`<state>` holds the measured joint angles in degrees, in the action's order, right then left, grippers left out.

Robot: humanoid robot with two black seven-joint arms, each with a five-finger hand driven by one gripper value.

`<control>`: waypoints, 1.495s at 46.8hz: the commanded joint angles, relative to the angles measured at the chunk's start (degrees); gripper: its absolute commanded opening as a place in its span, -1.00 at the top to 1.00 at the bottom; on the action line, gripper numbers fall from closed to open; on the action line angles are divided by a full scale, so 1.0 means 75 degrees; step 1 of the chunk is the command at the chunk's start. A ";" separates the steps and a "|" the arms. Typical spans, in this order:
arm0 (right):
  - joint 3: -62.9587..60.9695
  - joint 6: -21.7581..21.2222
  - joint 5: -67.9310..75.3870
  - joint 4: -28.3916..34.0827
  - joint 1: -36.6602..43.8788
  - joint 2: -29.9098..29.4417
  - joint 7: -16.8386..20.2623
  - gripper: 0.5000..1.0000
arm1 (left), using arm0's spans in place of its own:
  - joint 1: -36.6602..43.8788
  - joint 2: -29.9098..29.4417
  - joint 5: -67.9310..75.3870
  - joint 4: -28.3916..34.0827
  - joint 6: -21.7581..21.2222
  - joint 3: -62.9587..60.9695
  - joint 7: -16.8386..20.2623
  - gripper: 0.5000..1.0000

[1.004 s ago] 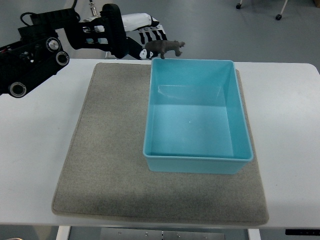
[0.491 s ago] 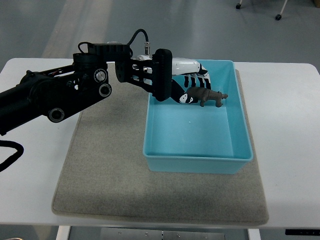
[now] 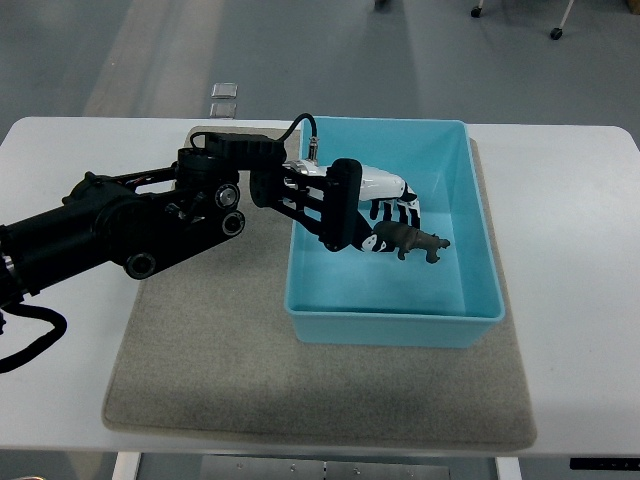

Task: Place brown hippo in blue box with left hand
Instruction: 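Lower the hippo into the blue box and open the left hand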

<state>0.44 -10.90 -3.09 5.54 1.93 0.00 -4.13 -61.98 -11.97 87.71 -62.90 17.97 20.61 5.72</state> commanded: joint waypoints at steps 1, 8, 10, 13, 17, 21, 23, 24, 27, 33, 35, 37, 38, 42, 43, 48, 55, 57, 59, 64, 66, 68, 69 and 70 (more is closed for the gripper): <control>0.0000 0.0000 0.0002 0.0000 0.0000 0.0000 0.0000 -0.74 | 0.0002 0.0002 0.0001 0.0019 0.0006 -0.0204 -0.0001 1.00; 0.0000 0.0000 0.0002 0.0000 0.0000 0.0000 0.0000 -0.74 | 0.0025 0.0002 0.0001 0.0043 -0.0006 -0.0263 -0.0036 1.00; 0.0000 0.0000 0.0002 0.0000 0.0000 0.0000 0.0000 -0.74 | 0.0025 0.0002 0.0000 0.0078 -0.0006 -0.0263 -0.0036 1.00; 0.0000 0.0000 0.0002 0.0000 0.0000 0.0000 0.0000 -0.74 | 0.0037 0.0014 0.0001 0.0125 -0.0029 -0.0263 -0.0036 1.00; 0.0000 0.0000 0.0002 0.0000 0.0000 0.0000 0.0000 -0.74 | 0.0060 0.0002 -0.0011 0.0125 -0.0041 -0.0263 -0.0024 1.00; 0.0000 0.0000 0.0002 0.0000 0.0000 0.0000 0.0000 -0.74 | 0.0177 0.0002 -0.0023 0.0101 -0.0076 -0.0252 -0.0024 1.00; 0.0000 0.0000 0.0002 0.0000 0.0000 0.0000 0.0000 -0.74 | 0.0189 0.0002 -0.0023 0.0101 -0.0099 -0.0252 -0.0024 1.00; 0.0000 0.0000 -0.0009 0.0000 0.0000 0.0000 0.0000 -0.74 | 0.0213 0.0002 -0.0034 0.0101 -0.0111 -0.0252 -0.0024 0.98; 0.0000 0.0000 0.0002 0.0000 0.0000 0.0000 0.0000 -0.74 | 0.0248 0.0002 -0.0035 0.0090 -0.0111 -0.0240 -0.0024 0.81; 0.0000 0.0000 0.0002 0.0000 0.0000 0.0000 0.0000 -0.74 | 0.0260 0.0002 -0.0070 0.0090 -0.0146 -0.0193 -0.0013 0.17; 0.0000 0.0000 0.0002 0.0000 0.0000 0.0000 0.0000 -0.74 | 0.0271 -0.0010 -0.0081 0.0090 -0.0146 -0.0158 -0.0013 0.04; 0.0000 0.0000 0.0002 0.0000 0.0000 0.0000 0.0000 -0.74 | 0.0271 -0.0010 -0.0116 0.0090 -0.0146 -0.0146 -0.0013 -0.08; 0.0000 0.0000 -0.0009 0.0000 0.0000 0.0000 0.0000 -0.74 | 0.0271 -0.0021 -0.0128 0.0090 -0.0146 -0.0135 -0.0013 -0.09; 0.0000 0.0000 0.0002 0.0000 0.0000 0.0000 0.0000 -0.74 | 0.0271 -0.0045 -0.0140 0.0090 -0.0146 -0.0111 -0.0013 -0.31; 0.0012 0.0000 0.0002 0.0000 0.0000 0.0000 0.0000 -0.74 | 0.0271 -0.0045 -0.0152 0.0090 -0.0158 -0.0099 -0.0013 -0.40; 0.0000 0.0000 0.0002 0.0000 0.0000 0.0000 0.0000 -0.74 | 0.0271 -0.0057 -0.0163 0.0090 -0.0321 -0.0099 -0.0001 -0.59; 0.0000 0.0000 0.0002 0.0000 0.0000 0.0000 0.0000 -0.74 | 0.0271 -0.0068 -0.0198 0.0078 -0.0416 0.0123 -0.0001 -0.78; 0.0000 0.0000 0.0002 0.0000 0.0000 0.0000 0.0000 -0.74 | 0.0271 -0.0057 -0.0257 0.0078 -0.0416 0.0333 -0.0001 -0.84; 0.0000 0.0000 -0.0009 0.0000 0.0000 0.0000 0.0000 -0.74 | 0.0271 -0.0057 -0.0339 0.0090 -0.0416 0.0556 -0.0001 -0.85; 0.0000 0.0000 0.0002 0.0000 0.0000 0.0000 0.0000 -0.74 | 0.0295 -0.0033 -0.0643 0.0171 -0.0509 0.1060 -0.0001 -0.86; 0.0000 0.0000 0.0002 0.0000 0.0000 0.0000 0.0000 -0.74 | 0.0388 -0.0022 -0.0831 0.0218 -0.0649 0.1236 -0.0013 -0.87; 0.0000 0.0000 -0.0009 0.0000 0.0000 0.0000 0.0000 -0.74 | 0.0458 -0.0021 -0.1041 0.0242 -0.0860 0.1388 -0.0013 -0.96; 0.0000 0.0000 0.0002 0.0000 0.0000 0.0000 0.0000 -0.74 | 0.0482 -0.0045 -0.1158 0.0265 -0.0977 0.1470 -0.0013 -0.97; 0.0000 0.0000 0.0002 0.0000 0.0000 0.0000 0.0000 -0.74 | 0.0482 -0.0057 -0.1276 0.0300 -0.1094 0.1552 -0.0001 -0.97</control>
<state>0.44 -10.90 -3.11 5.54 1.94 0.00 -4.13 -58.83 -12.14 80.74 -61.20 12.33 30.33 5.68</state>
